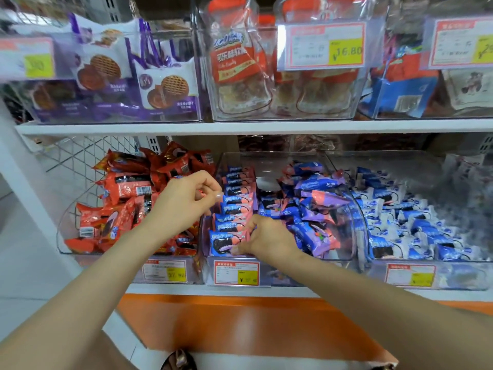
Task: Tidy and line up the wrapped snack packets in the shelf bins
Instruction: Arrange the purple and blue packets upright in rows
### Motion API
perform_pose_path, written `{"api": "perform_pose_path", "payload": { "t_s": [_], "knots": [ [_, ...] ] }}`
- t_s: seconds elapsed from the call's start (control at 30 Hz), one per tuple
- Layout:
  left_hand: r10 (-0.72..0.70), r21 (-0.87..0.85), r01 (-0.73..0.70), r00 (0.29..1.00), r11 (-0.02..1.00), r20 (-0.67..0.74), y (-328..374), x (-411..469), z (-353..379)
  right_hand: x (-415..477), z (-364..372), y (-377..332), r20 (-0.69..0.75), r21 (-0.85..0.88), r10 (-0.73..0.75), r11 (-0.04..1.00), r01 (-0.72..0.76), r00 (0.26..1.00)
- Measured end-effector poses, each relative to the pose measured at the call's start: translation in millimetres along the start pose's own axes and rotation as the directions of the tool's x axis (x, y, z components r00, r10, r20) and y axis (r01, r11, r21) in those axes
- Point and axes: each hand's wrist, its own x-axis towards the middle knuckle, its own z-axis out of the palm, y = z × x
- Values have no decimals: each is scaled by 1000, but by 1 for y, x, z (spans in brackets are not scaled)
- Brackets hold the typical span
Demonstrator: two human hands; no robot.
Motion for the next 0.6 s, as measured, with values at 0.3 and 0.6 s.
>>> {"api": "perform_pose_path", "payload": {
  "t_s": [0.3,0.6],
  "knots": [
    [149,165,-161,985,973,83,15,5,18,-11,-20,-13,30,-230,-21,973,27,999],
    [168,187,-213,959,959,228,16,7,32,-22,-126,21,-424,-319,-325,927,197,845]
  ]
}}
